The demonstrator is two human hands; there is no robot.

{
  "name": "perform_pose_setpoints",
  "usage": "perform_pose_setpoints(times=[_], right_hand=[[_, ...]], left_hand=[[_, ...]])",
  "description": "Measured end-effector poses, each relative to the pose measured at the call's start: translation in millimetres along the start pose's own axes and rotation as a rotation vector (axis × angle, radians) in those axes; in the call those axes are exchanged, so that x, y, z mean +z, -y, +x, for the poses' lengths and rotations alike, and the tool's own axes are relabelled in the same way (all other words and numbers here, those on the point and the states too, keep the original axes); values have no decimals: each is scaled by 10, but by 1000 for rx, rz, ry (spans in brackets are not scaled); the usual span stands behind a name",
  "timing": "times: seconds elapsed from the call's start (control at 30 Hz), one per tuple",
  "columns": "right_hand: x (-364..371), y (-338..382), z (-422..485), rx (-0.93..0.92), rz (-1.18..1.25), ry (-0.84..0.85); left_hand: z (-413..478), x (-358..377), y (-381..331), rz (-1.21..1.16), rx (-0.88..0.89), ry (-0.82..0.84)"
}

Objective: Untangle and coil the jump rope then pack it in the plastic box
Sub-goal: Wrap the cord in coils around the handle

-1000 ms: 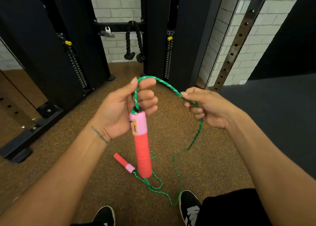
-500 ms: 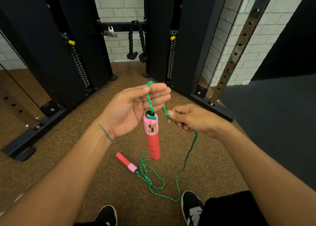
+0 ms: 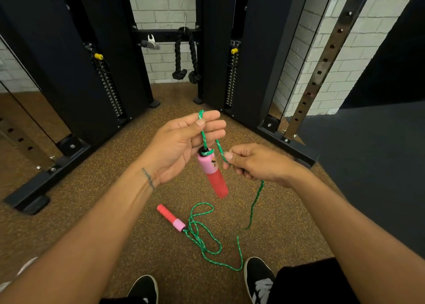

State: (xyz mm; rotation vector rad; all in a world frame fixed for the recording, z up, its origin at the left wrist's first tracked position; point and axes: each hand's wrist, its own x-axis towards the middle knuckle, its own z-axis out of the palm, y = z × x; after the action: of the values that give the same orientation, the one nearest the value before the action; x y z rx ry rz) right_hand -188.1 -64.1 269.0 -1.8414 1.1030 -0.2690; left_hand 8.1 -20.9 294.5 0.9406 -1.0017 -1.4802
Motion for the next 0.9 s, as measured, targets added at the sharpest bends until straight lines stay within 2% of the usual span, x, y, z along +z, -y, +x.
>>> perform_pose_setpoints(times=[0.27,0.37,0.53,0.63,0.73,0.9], right_hand=[[7,-26,31,-18,-30,-56],[26,-20,36,-52,-72,-61],[73,164,-72,-208,-125,57],[52,275,-118,-349,-114,22],[-29,309,-135,-430,9,-65],[-188,253,-116,-445,246,-278]], left_hand=[[12,-17,2,108,-19,-17],[20,-50,25,79,-9,-8],[54,-82,62,1,8,-41],[56,-83,91,182,-13,-52],[-8,-10,137,398,-91,114],[-86,169,127,164,-247,280]])
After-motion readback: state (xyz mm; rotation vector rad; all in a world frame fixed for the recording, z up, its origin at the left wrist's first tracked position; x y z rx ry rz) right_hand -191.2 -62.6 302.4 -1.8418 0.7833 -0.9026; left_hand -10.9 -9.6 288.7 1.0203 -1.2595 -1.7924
